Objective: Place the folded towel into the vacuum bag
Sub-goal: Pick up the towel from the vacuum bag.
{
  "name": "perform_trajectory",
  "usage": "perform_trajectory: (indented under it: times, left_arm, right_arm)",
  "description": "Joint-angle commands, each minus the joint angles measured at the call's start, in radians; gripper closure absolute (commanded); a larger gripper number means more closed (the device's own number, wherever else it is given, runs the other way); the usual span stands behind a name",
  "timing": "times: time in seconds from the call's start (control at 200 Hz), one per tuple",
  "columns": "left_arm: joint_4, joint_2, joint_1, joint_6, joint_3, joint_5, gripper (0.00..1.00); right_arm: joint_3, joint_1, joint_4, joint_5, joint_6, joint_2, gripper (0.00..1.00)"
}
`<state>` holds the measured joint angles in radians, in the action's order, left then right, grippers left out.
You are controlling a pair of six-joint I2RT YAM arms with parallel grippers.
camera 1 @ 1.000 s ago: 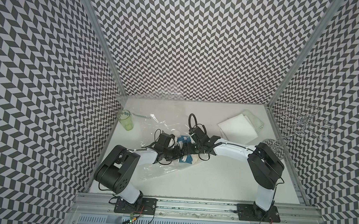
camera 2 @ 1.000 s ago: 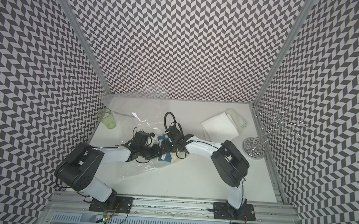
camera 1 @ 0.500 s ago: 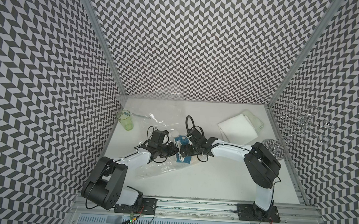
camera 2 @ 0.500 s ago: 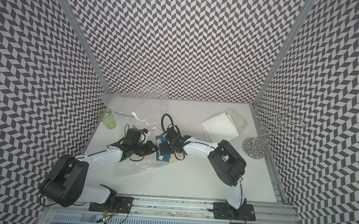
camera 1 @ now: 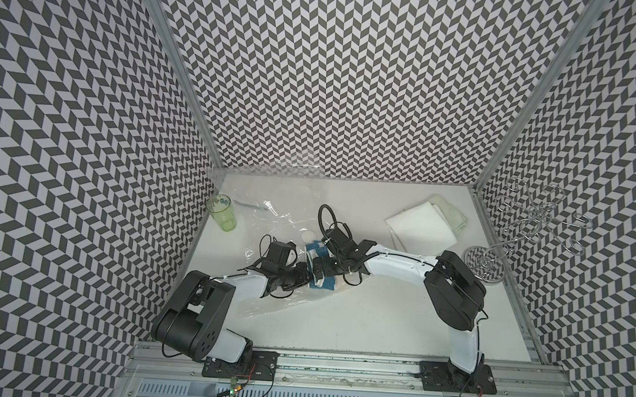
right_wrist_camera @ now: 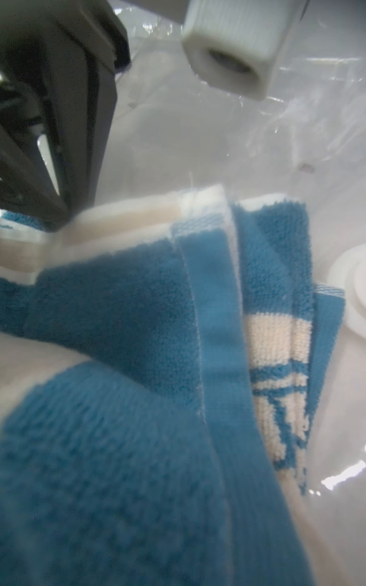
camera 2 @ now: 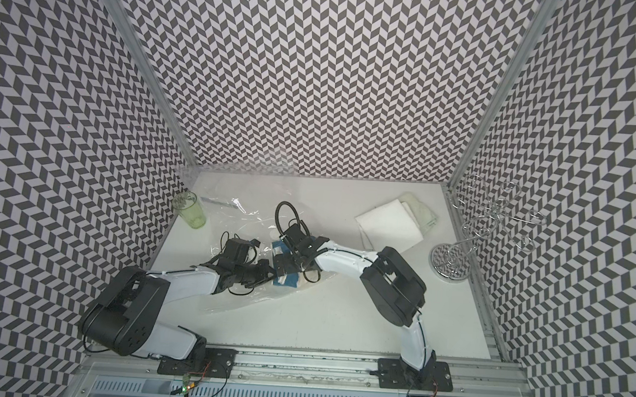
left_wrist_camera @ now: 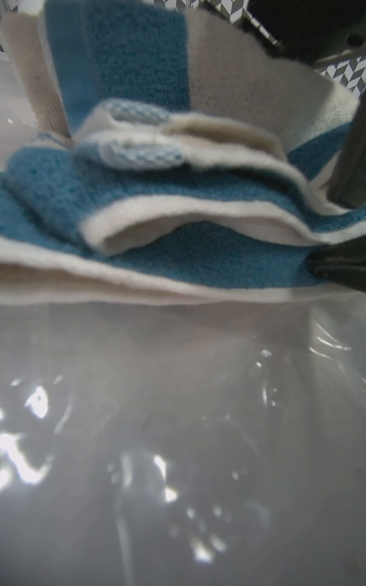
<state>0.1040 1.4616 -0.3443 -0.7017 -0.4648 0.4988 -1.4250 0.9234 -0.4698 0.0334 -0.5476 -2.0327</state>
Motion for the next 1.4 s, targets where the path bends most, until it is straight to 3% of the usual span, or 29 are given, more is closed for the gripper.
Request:
perform_trajectory:
  times: [0.0, 0.195, 0.255, 0.481, 0.621, 0.676, 0.886, 1.007, 1.187, 1.397]
  left_arm:
    - [0.034, 0.013, -0.004, -0.007, 0.008, 0.033, 0.96]
    - [-0.044, -0.110, 0.006, -0.017, -0.005, 0.027, 0.97]
    - [-0.093, -0.162, 0.009, -0.010, -0.023, 0.017, 0.96]
    - [-0.268, -0.298, 0.042, 0.046, -0.075, -0.027, 0.90]
    - [-0.363, -0.333, 0.045, 0.096, -0.128, -0.048, 0.82]
    - [-0.389, -0.340, 0.044, 0.119, -0.148, -0.054, 0.76]
    - [-0.446, -0.284, 0.022, 0.185, -0.229, -0.052, 0.64]
    - [-0.414, -0.216, -0.051, 0.171, -0.254, -0.077, 0.61]
    - [-0.396, -0.099, -0.104, 0.156, -0.294, -0.122, 0.61]
    - [-0.571, -0.185, -0.326, 0.302, -0.437, -0.315, 0.49]
  right_arm:
    - [-0.061, 0.078, -0.146, -0.006, -0.039, -0.151, 0.00]
    - [-0.137, 0.106, -0.231, -0.067, -0.082, -0.267, 0.00]
    - [-0.155, 0.105, -0.256, -0.079, -0.083, -0.297, 0.04]
    - [-0.131, 0.071, -0.319, -0.155, -0.107, -0.314, 0.51]
    - [-0.035, 0.025, -0.283, -0.276, -0.067, -0.208, 0.77]
    - [0.001, 0.009, -0.273, -0.340, -0.040, -0.148, 0.83]
    - [0.236, -0.136, -0.176, -0.330, 0.077, 0.035, 0.84]
    - [0.331, -0.192, -0.108, -0.309, 0.138, 0.093, 0.84]
    - [0.285, -0.196, -0.093, -0.218, 0.209, 0.218, 0.83]
    - [0.238, -0.299, -0.107, 0.003, 0.202, 0.450, 0.82]
